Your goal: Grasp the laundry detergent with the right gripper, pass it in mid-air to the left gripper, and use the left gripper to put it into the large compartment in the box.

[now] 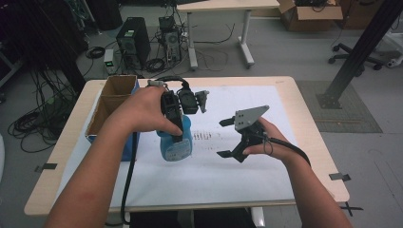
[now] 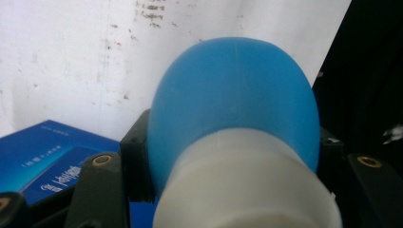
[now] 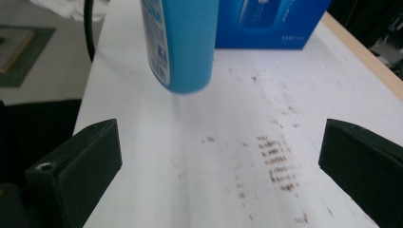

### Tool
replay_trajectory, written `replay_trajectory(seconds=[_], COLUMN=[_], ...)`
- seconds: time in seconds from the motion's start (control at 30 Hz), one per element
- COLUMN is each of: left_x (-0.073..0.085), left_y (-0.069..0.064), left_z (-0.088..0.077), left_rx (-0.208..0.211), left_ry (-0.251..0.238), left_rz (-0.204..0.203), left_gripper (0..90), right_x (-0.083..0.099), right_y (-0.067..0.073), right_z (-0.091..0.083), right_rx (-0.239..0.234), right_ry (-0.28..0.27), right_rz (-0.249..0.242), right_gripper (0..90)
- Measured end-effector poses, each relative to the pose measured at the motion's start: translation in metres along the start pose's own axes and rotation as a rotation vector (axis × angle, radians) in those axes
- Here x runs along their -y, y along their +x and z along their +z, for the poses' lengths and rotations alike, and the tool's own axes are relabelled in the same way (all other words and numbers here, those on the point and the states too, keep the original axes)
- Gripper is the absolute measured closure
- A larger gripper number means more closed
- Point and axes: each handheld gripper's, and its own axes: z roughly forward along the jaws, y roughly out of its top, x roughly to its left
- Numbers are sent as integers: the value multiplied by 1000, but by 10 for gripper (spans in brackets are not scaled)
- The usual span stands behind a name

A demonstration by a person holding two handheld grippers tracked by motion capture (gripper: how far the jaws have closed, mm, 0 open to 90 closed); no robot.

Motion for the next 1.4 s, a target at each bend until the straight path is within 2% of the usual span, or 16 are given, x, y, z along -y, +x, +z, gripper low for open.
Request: replay_trajectory(seconds=[0.1, 0.17, 0.2, 0.23, 0.27, 0.3, 0.33, 0.37, 0.43, 0.57, 0.6, 0.73, 0.83, 0.87, 1.13, 1.4], left_x=[0, 2, 3, 3, 4, 4, 5, 5, 8, 11, 13, 16, 21, 26, 45, 67], left_y=[3, 5, 8, 8, 11, 11, 13, 13, 16, 19, 22, 25, 31, 36, 53, 75], left_z=[-3, -7, -10, -10, -14, -14, -20, -20, -27, -33, -37, -42, -49, -54, -74, -96], left_rx=[5, 9, 12, 12, 8, 8, 0, 0, -19, -37, -37, -27, -5, -1, -10, 14], left_ry=[-3, -29, -38, -38, -41, -41, -57, -57, -73, -83, -91, -84, -72, -64, -63, -85], left_rz=[-70, -137, -196, -196, -241, -241, -284, -284, -343, -394, -432, -450, -487, -524, -619, -747], left_gripper=[379, 379, 379, 379, 379, 379, 379, 379, 379, 380, 380, 380, 380, 380, 380, 379], right_x=[-1, -1, 0, 0, 1, 1, 4, 4, 9, 14, 16, 16, 15, 15, 20, 20], right_y=[-5, -7, -9, -10, -12, -12, -15, -15, -18, -21, -22, -24, -26, -26, -31, -34], right_z=[-7, -11, -15, -18, -21, -21, -26, -26, -30, -34, -36, -39, -45, -46, -50, -48], right_rx=[12, 15, 25, 29, 33, 33, 37, 37, 49, 60, 66, 76, 84, 83, 93, 98], right_ry=[38, 51, 61, 67, 74, 74, 74, 74, 90, 106, 112, 122, 129, 130, 148, 163], right_rz=[2, 4, 2, 7, 7, 7, 22, 22, 36, 49, 53, 53, 54, 54, 61, 53], right_gripper=[11, 11, 11, 12, 12, 12, 12, 12, 12, 12, 13, 14, 14, 15, 15, 15])
